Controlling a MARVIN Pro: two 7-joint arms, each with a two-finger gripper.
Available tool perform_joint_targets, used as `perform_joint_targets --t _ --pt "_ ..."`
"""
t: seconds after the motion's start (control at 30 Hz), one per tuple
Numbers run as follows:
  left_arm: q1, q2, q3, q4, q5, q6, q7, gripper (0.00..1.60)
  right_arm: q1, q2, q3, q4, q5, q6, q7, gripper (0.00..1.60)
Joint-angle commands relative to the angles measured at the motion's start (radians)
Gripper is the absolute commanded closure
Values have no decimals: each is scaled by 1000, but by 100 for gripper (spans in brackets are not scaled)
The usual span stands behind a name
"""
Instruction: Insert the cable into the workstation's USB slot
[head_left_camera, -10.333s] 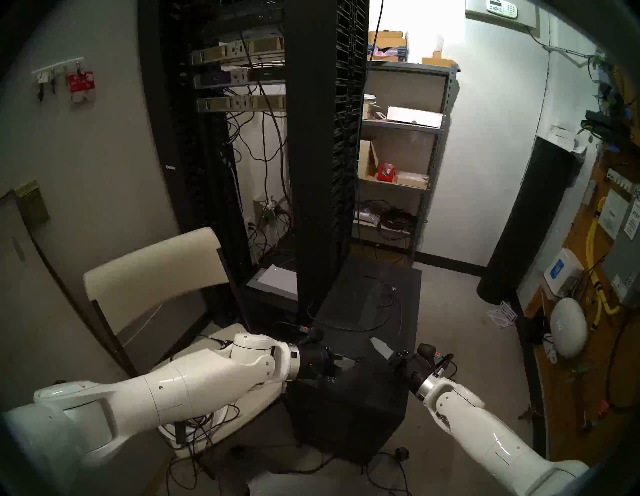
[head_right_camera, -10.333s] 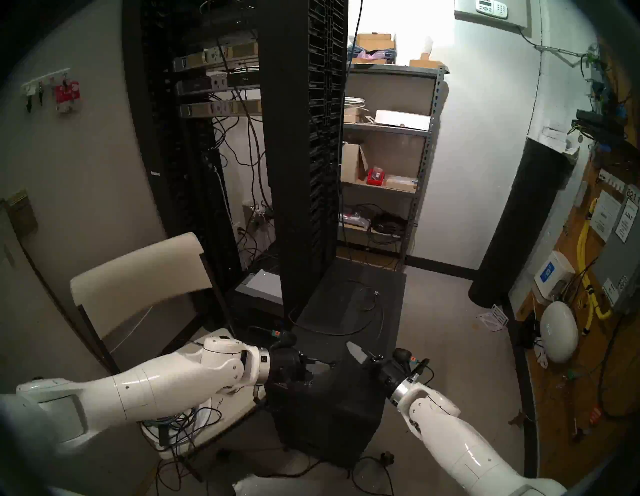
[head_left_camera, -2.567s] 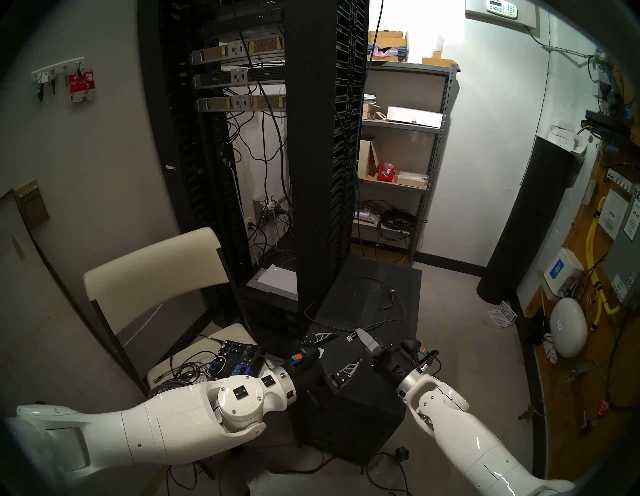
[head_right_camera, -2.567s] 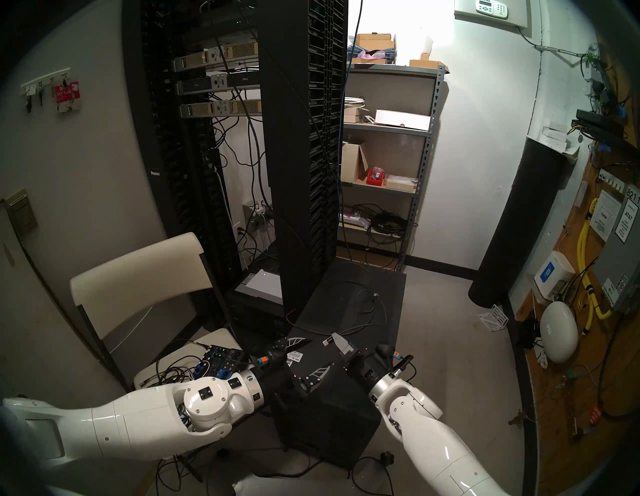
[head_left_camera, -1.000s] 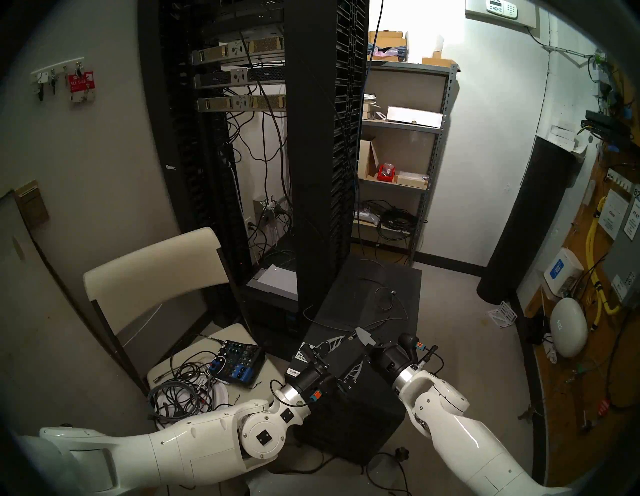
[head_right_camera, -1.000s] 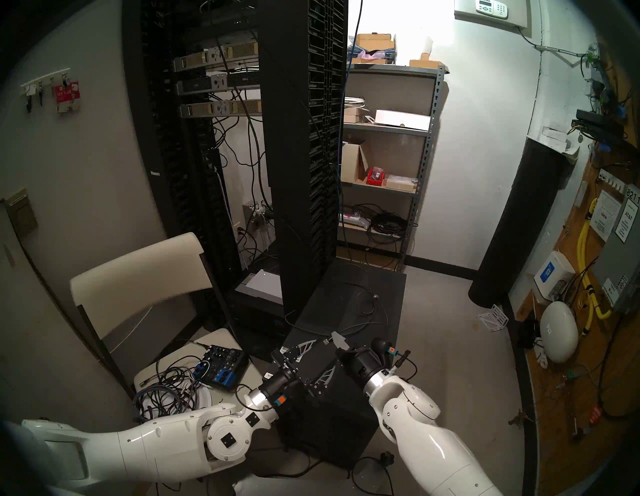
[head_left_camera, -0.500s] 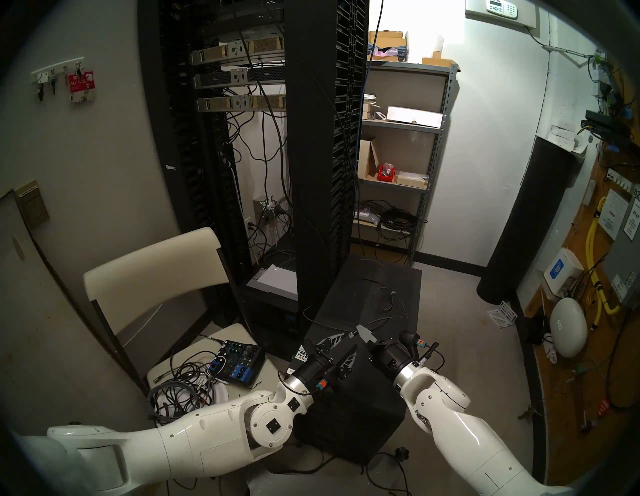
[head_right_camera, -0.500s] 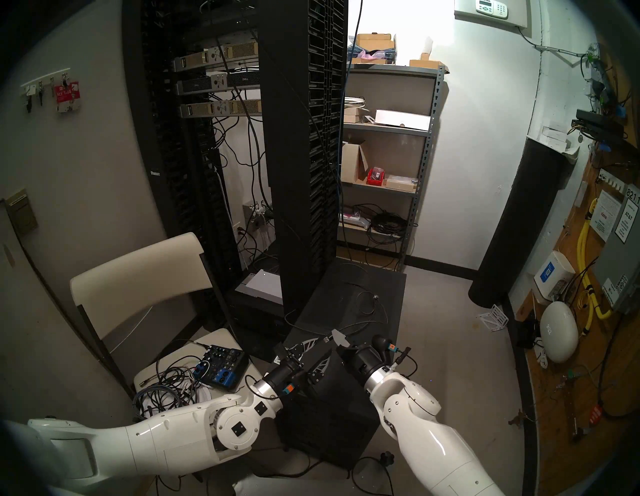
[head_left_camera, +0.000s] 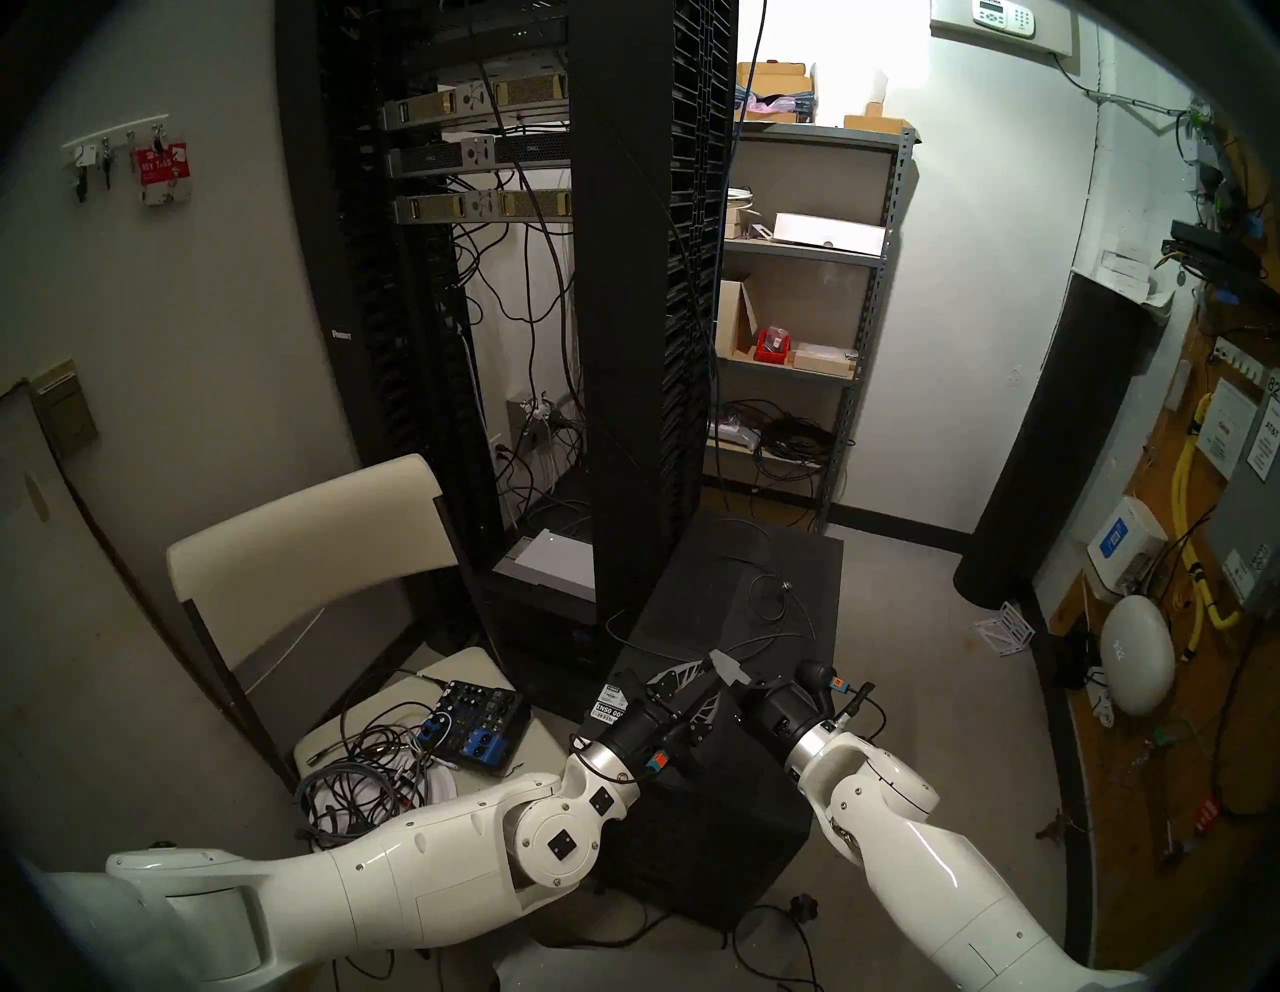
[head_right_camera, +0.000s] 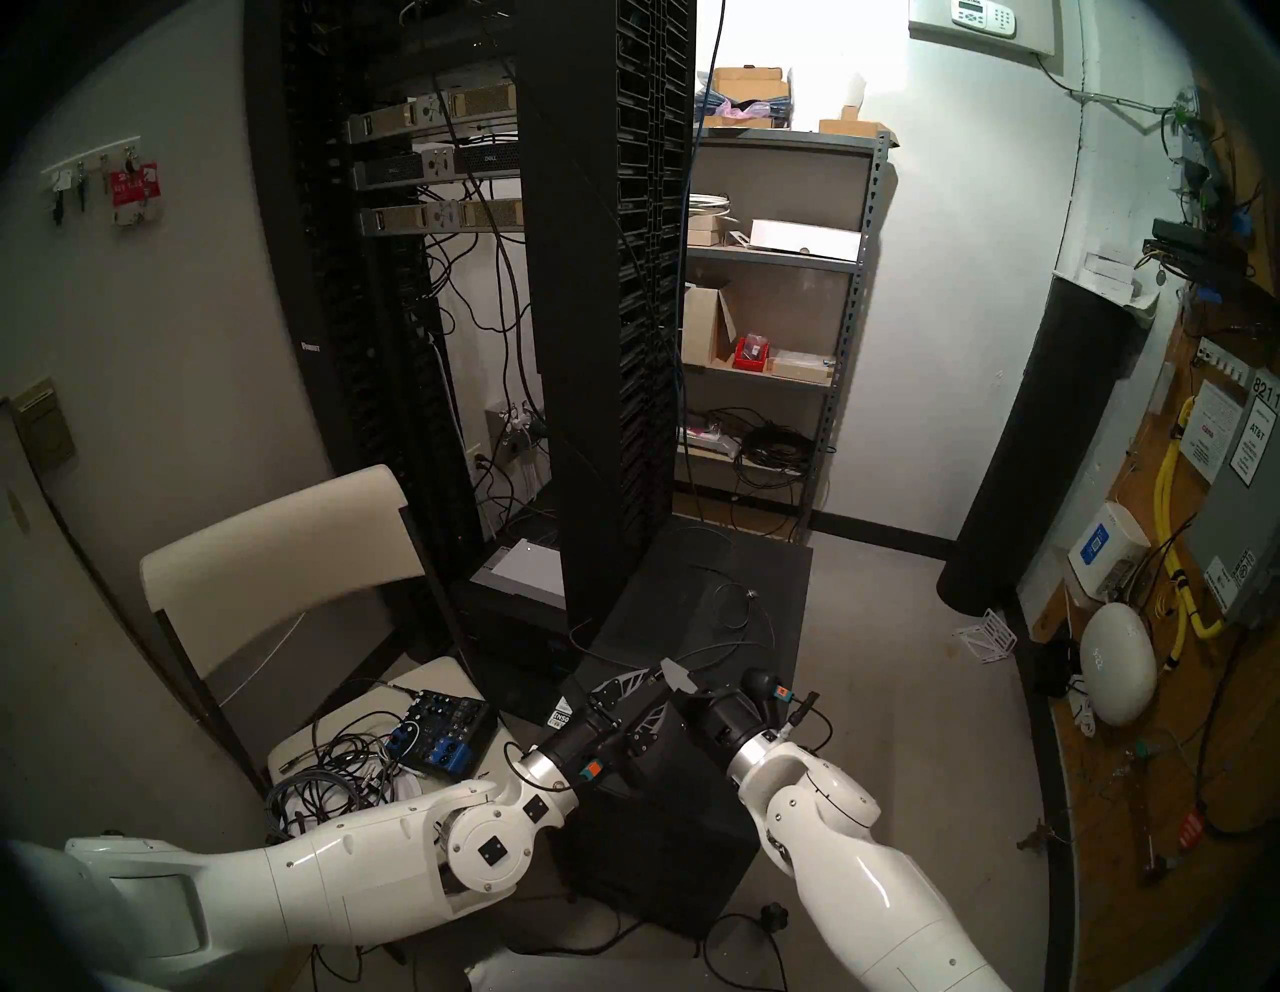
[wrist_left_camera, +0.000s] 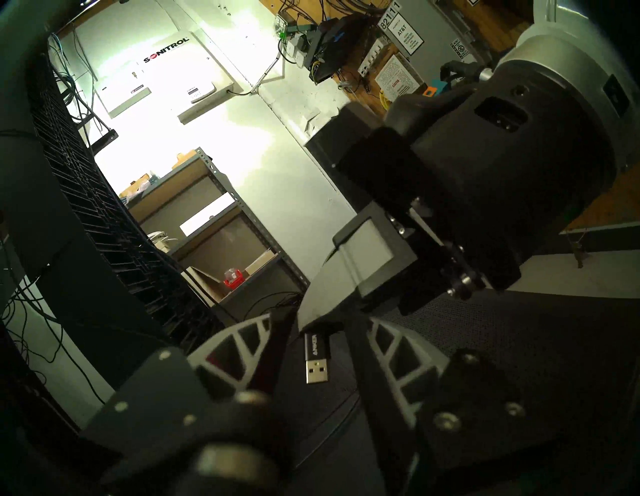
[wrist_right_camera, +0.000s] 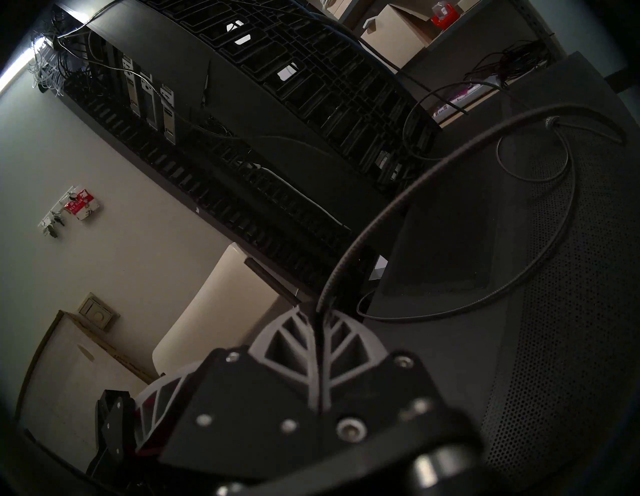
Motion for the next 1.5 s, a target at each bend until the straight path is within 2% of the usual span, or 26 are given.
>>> perform_joint_targets --t 0.0,0.2,0.27,0.33,0.53,0.6,0.87,1.2,1.23,1.27,1.47 --pt "-16 -29 -4 18 2 1 1 84 12 -1 -2 -23 -2 1 7 160" --pt "-13 -33 -5 27 10 11 9 73 7 1 0 -32 0 2 8 160" --pt "-12 -36 -7 32 14 12 16 63 5 1 0 -34 1 2 7 160" --pt "-14 -38 -8 36 18 16 18 61 3 1 0 -37 0 1 7 160" --pt "-16 -42 -12 39 21 20 26 63 -4 3 -1 -46 2 3 8 160" --pt "-17 -43 -13 40 22 21 28 74 -6 3 -2 -50 1 3 7 160" --pt "-18 -45 -14 41 25 28 29 84 -12 2 -6 -55 -1 4 2 160" --pt "-18 -57 -19 80 34 21 51 82 -21 6 -13 -69 -4 10 -1 160" --pt "-22 -56 -19 81 34 25 46 67 -21 6 -13 -70 -5 9 -2 160" --pt "-24 -57 -20 86 32 22 45 65 -21 6 -13 -69 -4 9 -1 160" --pt "-27 -62 -26 102 32 18 48 72 -20 8 -16 -71 -1 11 1 160"
